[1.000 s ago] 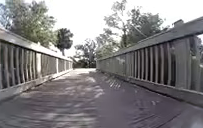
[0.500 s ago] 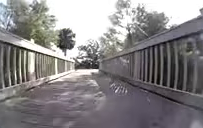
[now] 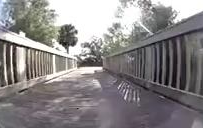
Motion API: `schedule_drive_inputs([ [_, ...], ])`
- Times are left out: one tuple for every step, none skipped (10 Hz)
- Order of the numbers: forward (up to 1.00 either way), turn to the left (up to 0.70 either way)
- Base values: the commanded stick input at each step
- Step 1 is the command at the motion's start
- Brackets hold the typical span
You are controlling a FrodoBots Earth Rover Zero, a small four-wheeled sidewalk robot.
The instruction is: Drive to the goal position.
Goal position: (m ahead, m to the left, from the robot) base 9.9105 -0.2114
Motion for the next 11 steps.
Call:
schedule_drive_inputs([
  [0.85,0.00],
  [0.85,0.00],
  [0.85,0.00],
  [0.85,0.00],
  [0.85,0.00],
  [0.85,0.00],
  [0.85,0.02],
  [0.85,0.33],
  [0.85,0.34],
  [0.85,0.05],
  [0.85,0.00],
])
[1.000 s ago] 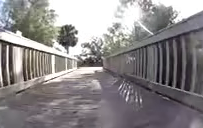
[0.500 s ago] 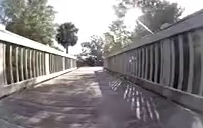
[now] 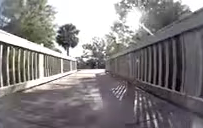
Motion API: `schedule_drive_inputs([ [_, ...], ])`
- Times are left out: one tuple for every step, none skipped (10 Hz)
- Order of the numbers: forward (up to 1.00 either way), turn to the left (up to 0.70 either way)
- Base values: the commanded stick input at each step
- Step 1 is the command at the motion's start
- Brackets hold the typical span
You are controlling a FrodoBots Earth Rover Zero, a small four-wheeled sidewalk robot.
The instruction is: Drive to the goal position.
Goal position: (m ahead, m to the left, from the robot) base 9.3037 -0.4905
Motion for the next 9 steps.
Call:
schedule_drive_inputs([
  [0.85,0.00],
  [0.85,0.00],
  [0.85,0.00],
  [0.85,0.00],
  [0.85,0.00],
  [0.85,0.00],
  [0.85,0.00],
  [0.85,0.00],
  [0.85,0.00],
])
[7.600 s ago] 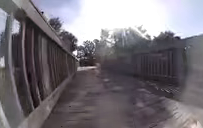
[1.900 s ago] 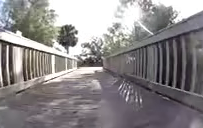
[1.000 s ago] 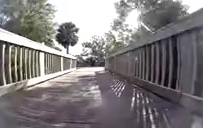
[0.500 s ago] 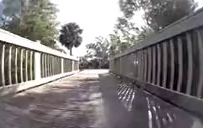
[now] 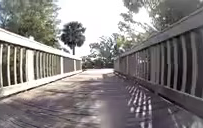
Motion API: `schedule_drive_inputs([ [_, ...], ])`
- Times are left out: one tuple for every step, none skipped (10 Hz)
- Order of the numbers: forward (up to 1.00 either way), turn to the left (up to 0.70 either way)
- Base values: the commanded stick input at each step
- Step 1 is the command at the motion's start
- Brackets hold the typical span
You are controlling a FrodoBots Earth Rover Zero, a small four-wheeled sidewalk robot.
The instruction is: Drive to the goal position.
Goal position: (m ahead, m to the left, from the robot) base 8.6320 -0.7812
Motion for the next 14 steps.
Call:
schedule_drive_inputs([
  [0.85,0.00],
  [0.85,0.00],
  [0.85,0.00],
  [0.85,0.00],
  [0.85,0.00],
  [0.85,0.00],
  [0.85,0.00],
  [0.85,0.00],
  [0.85,0.00],
  [0.85,0.00],
  [0.85,0.00],
  [0.85,0.00],
  [0.85,0.00],
  [0.85,0.00],
])
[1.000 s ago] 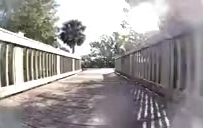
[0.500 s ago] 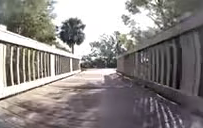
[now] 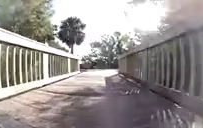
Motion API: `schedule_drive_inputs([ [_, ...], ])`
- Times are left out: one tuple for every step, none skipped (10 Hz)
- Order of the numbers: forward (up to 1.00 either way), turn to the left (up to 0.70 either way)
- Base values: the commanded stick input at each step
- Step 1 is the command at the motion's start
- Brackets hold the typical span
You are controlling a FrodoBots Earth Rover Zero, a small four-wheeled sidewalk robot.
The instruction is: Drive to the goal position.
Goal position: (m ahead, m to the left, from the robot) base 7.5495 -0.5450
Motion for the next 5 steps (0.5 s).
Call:
schedule_drive_inputs([
  [0.85,0.00],
  [0.85,0.00],
  [0.85,0.00],
  [0.85,0.00],
  [0.85,0.00],
])
